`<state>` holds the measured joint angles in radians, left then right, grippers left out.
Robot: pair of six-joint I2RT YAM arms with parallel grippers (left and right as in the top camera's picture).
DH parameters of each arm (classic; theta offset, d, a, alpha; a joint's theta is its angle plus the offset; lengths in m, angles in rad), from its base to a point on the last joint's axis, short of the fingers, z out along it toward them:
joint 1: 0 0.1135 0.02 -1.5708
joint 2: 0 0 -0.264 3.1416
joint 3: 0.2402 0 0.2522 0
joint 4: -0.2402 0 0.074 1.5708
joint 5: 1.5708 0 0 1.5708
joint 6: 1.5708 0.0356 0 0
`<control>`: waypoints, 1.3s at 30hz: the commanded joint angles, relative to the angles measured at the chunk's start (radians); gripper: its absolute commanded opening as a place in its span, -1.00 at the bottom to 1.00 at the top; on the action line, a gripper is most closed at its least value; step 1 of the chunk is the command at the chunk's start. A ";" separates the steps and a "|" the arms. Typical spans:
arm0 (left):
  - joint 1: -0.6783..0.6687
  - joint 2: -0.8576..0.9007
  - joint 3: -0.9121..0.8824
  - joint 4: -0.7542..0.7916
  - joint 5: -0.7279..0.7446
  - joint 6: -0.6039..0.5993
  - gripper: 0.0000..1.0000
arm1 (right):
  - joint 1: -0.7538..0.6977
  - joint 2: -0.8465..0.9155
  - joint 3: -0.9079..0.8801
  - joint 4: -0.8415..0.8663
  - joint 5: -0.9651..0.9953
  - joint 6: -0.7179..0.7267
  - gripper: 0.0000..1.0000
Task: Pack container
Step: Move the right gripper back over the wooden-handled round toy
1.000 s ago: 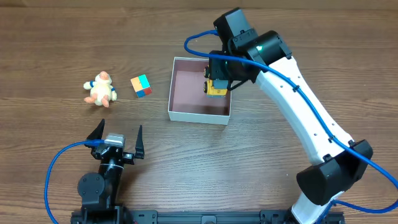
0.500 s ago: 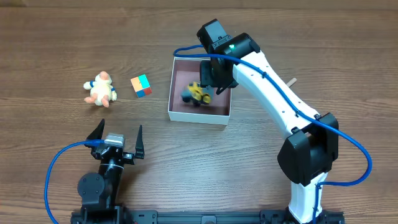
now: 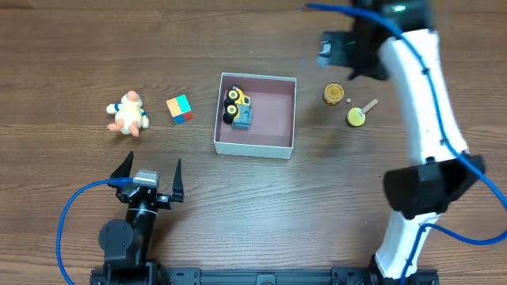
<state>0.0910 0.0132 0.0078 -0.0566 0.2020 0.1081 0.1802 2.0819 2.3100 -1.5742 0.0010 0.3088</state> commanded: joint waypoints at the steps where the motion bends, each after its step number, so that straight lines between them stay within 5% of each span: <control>1: -0.002 -0.009 -0.003 0.001 -0.002 0.008 1.00 | -0.069 -0.009 -0.017 -0.003 -0.048 -0.055 1.00; 15: -0.002 -0.009 -0.003 0.001 -0.002 0.008 1.00 | -0.208 0.018 -0.380 0.284 -0.006 0.509 1.00; 39: -0.002 -0.009 -0.003 0.001 -0.002 0.008 1.00 | -0.244 0.170 -0.468 0.368 -0.032 0.423 1.00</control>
<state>0.0910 0.0132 0.0078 -0.0566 0.2020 0.1081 -0.0631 2.2528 1.8893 -1.2335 -0.0288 0.7418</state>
